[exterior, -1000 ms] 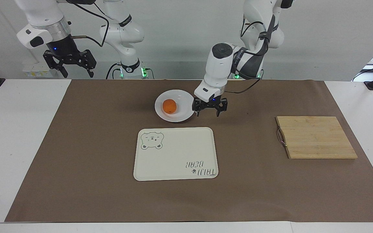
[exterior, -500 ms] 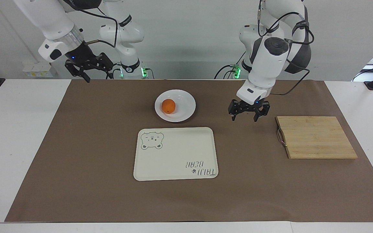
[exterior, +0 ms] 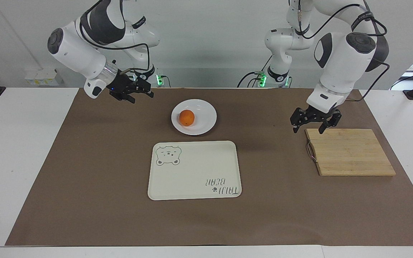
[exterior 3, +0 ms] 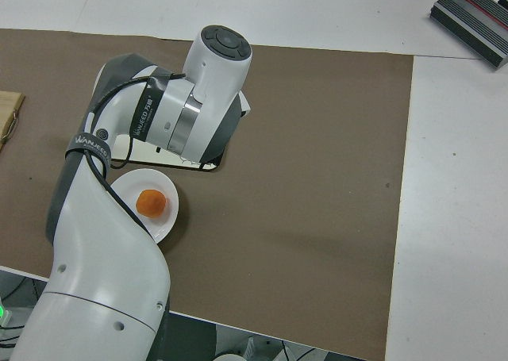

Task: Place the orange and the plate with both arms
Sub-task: 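Return the left gripper to rest while the right gripper reaches the plate, then grasp the rim of the white plate with the right gripper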

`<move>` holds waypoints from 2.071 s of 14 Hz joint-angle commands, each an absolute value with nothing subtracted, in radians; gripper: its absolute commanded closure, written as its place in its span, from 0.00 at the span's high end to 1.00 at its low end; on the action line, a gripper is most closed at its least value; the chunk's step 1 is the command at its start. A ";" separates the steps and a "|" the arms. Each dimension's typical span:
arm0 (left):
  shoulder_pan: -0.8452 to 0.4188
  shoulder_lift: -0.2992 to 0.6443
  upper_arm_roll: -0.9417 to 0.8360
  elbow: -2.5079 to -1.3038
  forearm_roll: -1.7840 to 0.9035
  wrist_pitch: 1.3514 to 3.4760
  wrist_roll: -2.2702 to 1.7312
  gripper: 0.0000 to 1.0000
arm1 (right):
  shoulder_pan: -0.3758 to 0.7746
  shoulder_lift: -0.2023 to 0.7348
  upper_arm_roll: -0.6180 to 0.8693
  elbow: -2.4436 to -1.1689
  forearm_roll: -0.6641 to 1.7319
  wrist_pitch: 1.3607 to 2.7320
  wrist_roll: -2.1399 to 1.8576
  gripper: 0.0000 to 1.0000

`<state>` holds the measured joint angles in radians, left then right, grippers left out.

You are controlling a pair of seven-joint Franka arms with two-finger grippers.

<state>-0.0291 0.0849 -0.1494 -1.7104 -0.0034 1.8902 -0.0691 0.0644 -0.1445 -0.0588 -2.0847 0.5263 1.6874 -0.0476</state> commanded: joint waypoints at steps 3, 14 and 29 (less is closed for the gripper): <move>0.015 0.083 -0.137 -1.631 -0.006 1.756 -0.026 1.00 | 0.051 -0.192 -0.061 -2.293 0.655 1.784 -0.164 1.00; 0.022 0.086 -0.129 -1.574 -0.005 1.675 0.000 1.00 | 0.028 -0.135 -0.061 -2.490 0.883 1.879 -0.362 1.00; -0.071 0.072 -0.035 -1.502 0.029 1.562 -0.006 1.00 | 0.064 0.005 -0.058 -2.591 1.091 1.974 -0.680 1.00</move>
<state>-0.0579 0.0781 -0.0469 -1.5114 0.0134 1.5864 -0.0078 0.0618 0.0065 -0.0613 -2.5700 1.0531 1.9454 -0.6387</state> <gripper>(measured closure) 0.000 0.000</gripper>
